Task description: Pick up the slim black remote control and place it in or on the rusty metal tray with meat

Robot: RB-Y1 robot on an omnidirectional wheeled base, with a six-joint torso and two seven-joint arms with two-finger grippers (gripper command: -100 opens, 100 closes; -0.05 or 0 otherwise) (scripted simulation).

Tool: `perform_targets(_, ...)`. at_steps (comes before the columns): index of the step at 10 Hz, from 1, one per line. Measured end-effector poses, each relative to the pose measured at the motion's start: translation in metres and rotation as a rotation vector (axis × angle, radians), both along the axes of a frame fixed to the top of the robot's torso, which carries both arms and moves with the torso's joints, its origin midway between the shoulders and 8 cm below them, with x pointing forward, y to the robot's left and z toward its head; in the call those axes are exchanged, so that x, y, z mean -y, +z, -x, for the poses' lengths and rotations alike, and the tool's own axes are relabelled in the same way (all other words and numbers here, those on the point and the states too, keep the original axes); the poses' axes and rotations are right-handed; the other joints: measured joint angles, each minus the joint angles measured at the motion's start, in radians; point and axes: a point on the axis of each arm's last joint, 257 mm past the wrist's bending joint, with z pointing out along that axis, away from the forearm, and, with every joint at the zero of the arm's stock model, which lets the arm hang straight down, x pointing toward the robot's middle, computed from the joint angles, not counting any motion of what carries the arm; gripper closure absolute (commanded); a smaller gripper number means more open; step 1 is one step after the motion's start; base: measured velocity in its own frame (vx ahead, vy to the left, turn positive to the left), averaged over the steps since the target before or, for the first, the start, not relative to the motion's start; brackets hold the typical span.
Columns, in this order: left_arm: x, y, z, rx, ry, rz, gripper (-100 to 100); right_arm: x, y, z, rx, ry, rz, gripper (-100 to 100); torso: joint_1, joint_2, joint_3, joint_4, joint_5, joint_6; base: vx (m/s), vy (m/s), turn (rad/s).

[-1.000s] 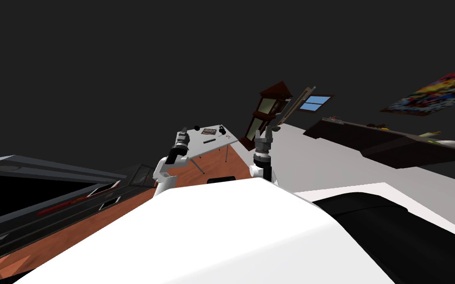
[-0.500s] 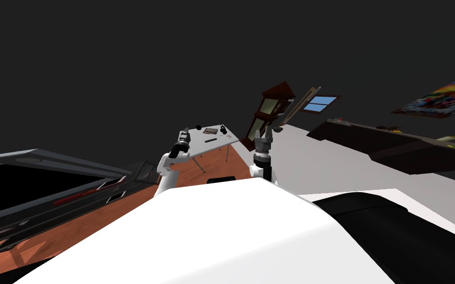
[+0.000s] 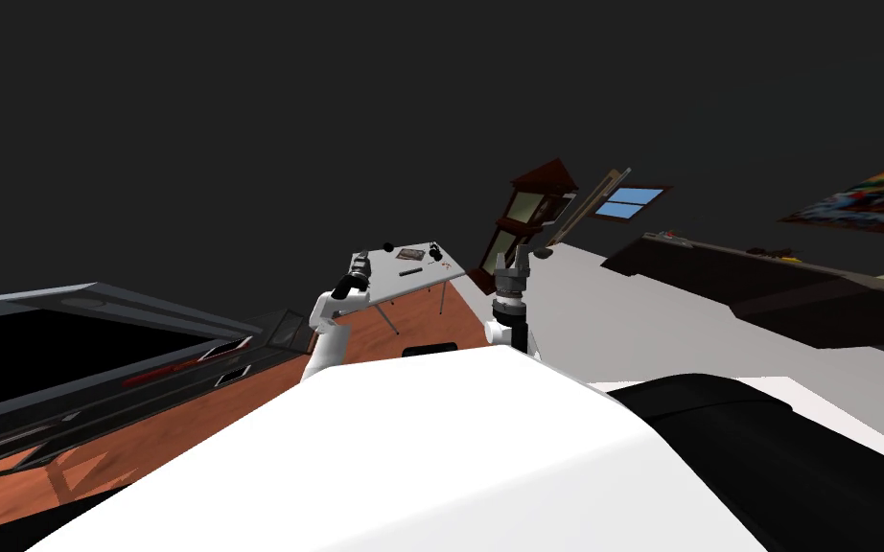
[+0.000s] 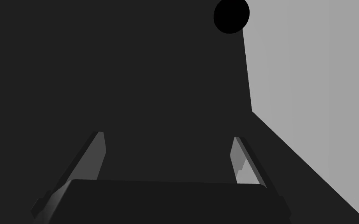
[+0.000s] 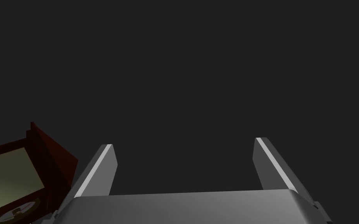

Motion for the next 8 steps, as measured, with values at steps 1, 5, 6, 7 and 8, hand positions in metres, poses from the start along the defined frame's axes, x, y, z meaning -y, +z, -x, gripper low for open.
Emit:
perform_targets(1,0.0,-0.005,-0.007,-0.024,0.009,0.009,-100,0.0,0.0,0.0,0.0,0.0,0.0,0,0.0,0.0,0.0,0.0,0.0,0.0,-0.008,-0.021,0.061)
perform_targets(5,-0.008,-0.025,-0.021,-0.118,0.04,0.039,-100,0.0,0.0,0.0,0.0,0.0,0.0,0,-0.001,-0.001,0.0,0.0,0.0,0.0,-0.001,-0.015,0.037)
perform_targets(6,-0.009,-0.029,-0.023,-0.137,0.045,0.044,-100,0.0,0.0,0.0,0.0,0.0,0.0,0,0.0,0.0,0.0,0.0,0.0,0.0,0.006,-0.016,0.102)
perform_targets(7,-0.009,-0.032,-0.029,-0.16,0.051,0.055,-100,0.0,0.0,0.0,0.0,0.0,0.0,0,0.0,-0.001,-0.001,0.0,0.0,0.0,0.009,-0.024,0.057)
perform_targets(8,-0.01,-0.039,-0.032,-0.191,0.06,0.064,-100,0.0,0.0,0.0,0.0,0.0,0.0,0,-0.001,-0.001,-0.001,0.0,0.0,0.0,0.014,-0.034,0.094)
